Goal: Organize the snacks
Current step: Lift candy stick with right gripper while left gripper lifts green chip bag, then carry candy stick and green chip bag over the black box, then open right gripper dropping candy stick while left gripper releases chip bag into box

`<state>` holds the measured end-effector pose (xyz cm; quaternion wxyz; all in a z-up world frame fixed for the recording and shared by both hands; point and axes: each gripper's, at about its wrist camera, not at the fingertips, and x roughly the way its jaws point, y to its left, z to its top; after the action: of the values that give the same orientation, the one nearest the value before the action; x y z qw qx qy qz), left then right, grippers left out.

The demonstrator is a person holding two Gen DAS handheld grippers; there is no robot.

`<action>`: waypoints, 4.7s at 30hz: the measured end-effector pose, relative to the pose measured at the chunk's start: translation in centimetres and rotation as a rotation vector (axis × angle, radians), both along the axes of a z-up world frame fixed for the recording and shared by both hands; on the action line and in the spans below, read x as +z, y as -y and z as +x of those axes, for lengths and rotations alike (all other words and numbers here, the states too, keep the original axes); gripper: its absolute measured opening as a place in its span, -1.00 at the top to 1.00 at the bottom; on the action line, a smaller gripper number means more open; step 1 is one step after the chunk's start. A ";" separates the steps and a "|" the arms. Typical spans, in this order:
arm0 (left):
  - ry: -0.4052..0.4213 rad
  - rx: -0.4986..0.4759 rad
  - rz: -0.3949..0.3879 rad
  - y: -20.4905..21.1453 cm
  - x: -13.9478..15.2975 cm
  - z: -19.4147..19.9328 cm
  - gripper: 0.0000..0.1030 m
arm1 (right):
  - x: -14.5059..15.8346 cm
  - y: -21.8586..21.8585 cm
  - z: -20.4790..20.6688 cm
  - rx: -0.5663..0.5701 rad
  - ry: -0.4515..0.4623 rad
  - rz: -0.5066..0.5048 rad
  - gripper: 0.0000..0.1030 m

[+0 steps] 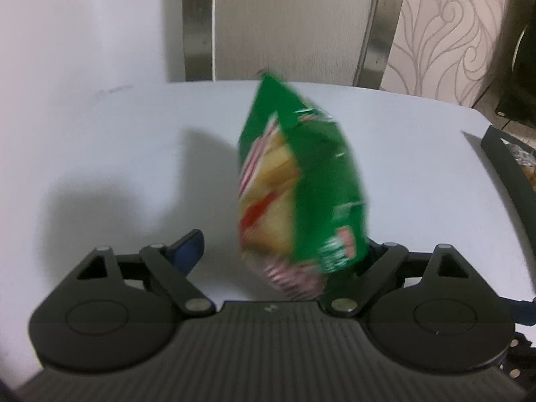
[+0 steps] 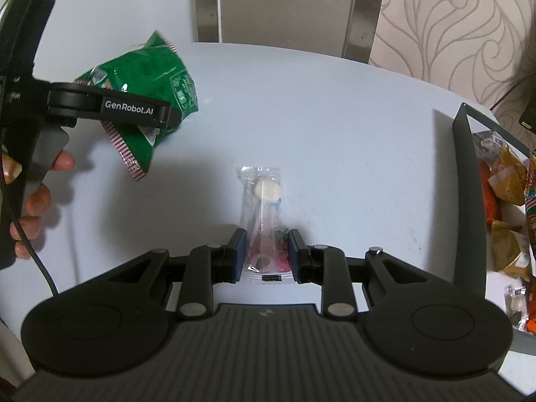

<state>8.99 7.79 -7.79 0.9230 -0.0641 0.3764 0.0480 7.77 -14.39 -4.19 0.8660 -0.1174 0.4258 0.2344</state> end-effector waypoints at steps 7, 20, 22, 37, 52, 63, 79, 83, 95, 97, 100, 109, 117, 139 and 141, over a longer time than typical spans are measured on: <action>0.036 -0.087 0.046 1.5 0.7 -0.6 0.09 | 0.7 0.0 -0.3 0.008 0.017 0.007 0.40; 0.025 -0.096 0.037 0.8 1.1 -1.6 0.12 | 0.0 1.0 -0.2 -0.037 -0.010 0.022 0.28; 0.024 -0.093 0.037 0.8 1.1 -1.7 0.12 | 0.0 1.1 0.4 -0.046 -0.031 0.046 -0.10; 0.078 -0.117 0.017 0.8 1.9 -1.9 0.12 | 2.6 0.9 -0.3 0.020 0.025 0.065 0.65; 0.114 -0.176 0.037 3.2 3.4 -0.7 0.12 | 4.6 1.8 -1.4 -0.028 0.062 0.111 0.65; 0.138 -0.262 0.049 7.0 4.1 0.6 0.12 | 5.9 3.4 -2.9 -0.090 0.090 0.128 0.65; 0.195 -0.487 -0.002 18.5 6.4 4.2 0.12 | 8.5 13.3 -2.3 -0.332 0.164 0.124 0.65; 0.202 -0.530 -0.010 21.0 6.5 5.1 0.12 | 8.5 15.8 -1.9 -0.378 0.170 0.112 0.65; 0.181 -0.615 -0.039 26.9 5.4 7.2 0.11 | 7.3 19.5 -0.5 -0.415 0.135 0.077 0.65; 0.173 -0.628 -0.054 27.8 5.1 7.7 0.10 | 6.9 19.6 0.1 -0.410 0.126 0.063 0.65; 0.163 -0.645 -0.056 29.3 4.6 8.3 0.10 | 6.0 19.9 1.0 -0.402 0.105 0.042 0.65; 0.153 -0.675 -0.034 31.1 3.6 8.8 -0.01 | 4.2 19.8 3.5 -0.364 0.075 -0.004 0.65; 0.159 -0.662 -0.016 30.6 3.3 9.2 -0.29 | 3.1 19.5 6.2 -0.348 0.052 -0.010 0.64; 0.185 -0.764 -0.020 30.3 3.3 8.4 -0.19 | 3.6 19.5 6.3 -0.355 0.044 0.019 0.63; 0.186 -0.770 -0.004 30.4 3.2 8.0 -0.19 | 3.4 19.5 6.5 -0.360 0.039 0.017 0.63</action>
<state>17.03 -22.64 -4.56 0.9034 0.0760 0.2880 -0.3084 14.22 -33.87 -0.74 0.9031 -0.0366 0.4209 0.0767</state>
